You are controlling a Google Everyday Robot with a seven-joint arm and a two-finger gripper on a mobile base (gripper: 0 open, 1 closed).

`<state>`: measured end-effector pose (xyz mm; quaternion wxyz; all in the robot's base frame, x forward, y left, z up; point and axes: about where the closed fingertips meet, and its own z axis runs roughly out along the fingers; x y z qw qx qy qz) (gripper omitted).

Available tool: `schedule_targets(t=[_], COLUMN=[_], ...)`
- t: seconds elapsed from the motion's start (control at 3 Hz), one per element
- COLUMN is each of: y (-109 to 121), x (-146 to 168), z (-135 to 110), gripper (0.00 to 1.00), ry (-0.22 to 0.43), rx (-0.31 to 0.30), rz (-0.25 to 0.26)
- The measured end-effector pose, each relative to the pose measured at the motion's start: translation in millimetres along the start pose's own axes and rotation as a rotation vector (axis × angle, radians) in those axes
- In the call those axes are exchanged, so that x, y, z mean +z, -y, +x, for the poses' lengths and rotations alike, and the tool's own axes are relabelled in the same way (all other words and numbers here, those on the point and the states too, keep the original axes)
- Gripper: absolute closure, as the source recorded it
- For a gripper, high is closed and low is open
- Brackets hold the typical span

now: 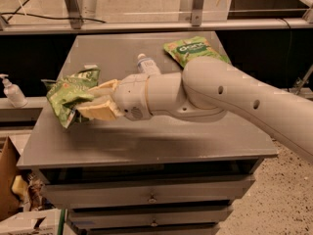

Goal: Pick green jalapeno chip bag

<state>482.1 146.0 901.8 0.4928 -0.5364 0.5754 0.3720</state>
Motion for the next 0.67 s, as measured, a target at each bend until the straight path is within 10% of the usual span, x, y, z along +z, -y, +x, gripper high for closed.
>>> schedule_targets(t=[0.67], y=[2.9], x=[-15.6], z=[-32.4], gripper=[1.0], ry=[0.138], rx=[-0.001], rz=[0.006])
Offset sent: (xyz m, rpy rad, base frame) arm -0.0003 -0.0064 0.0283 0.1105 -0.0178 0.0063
